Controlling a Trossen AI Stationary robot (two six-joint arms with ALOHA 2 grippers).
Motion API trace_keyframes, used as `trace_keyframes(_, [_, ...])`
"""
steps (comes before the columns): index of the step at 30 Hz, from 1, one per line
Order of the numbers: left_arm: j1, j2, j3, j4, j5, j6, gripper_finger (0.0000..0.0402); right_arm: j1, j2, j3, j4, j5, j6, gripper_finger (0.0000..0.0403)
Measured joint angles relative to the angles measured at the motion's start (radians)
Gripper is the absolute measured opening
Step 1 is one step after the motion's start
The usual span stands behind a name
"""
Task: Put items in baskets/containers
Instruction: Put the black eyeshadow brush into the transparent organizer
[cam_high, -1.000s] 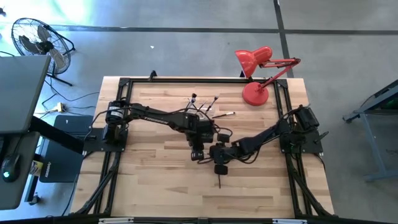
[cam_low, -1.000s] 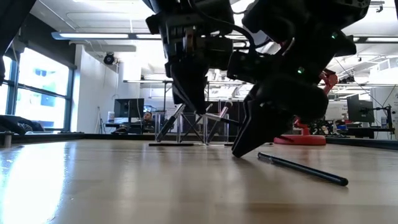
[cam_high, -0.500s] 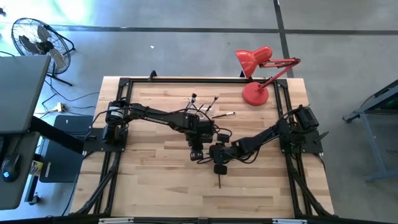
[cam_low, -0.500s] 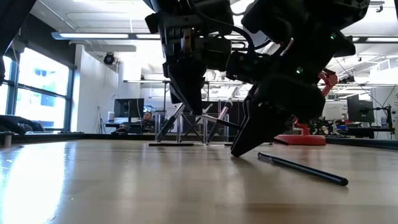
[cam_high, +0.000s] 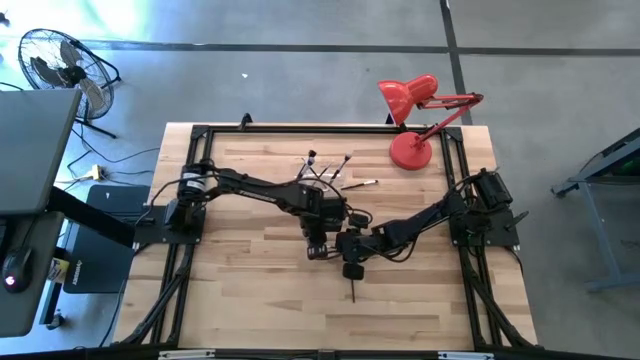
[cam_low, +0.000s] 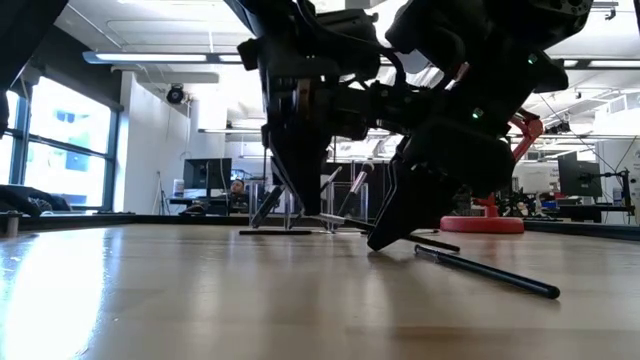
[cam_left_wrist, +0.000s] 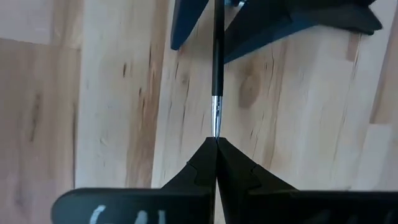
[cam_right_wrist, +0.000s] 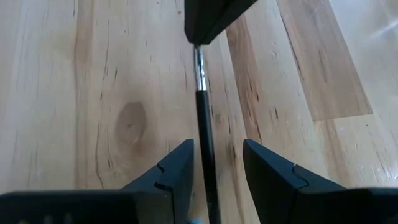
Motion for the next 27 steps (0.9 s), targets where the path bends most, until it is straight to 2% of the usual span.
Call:
trace_keyframes(13, [0.000, 0.003, 0.000, 0.015, 0.027, -0.004, 0.0000, 0.000, 0.000, 0.000, -0.001, -0.010, 0.000, 0.0128])
trace_keyframes(17, [0.000, 0.003, 0.000, 0.015, 0.074, -0.029, 0.0000, 0.000, 0.000, 0.001, -0.001, -0.013, 0.000, 0.0095])
trace_keyframes(23, [0.001, 0.003, 0.010, 0.005, 0.059, -0.030, 0.0000, 0.001, 0.000, 0.002, -0.004, -0.033, -0.004, 0.0020])
trace_keyframes(27, [0.000, 0.004, 0.056, -0.001, 0.068, -0.029, 0.0000, 0.001, -0.002, 0.002, -0.006, -0.045, 0.000, 0.0017])
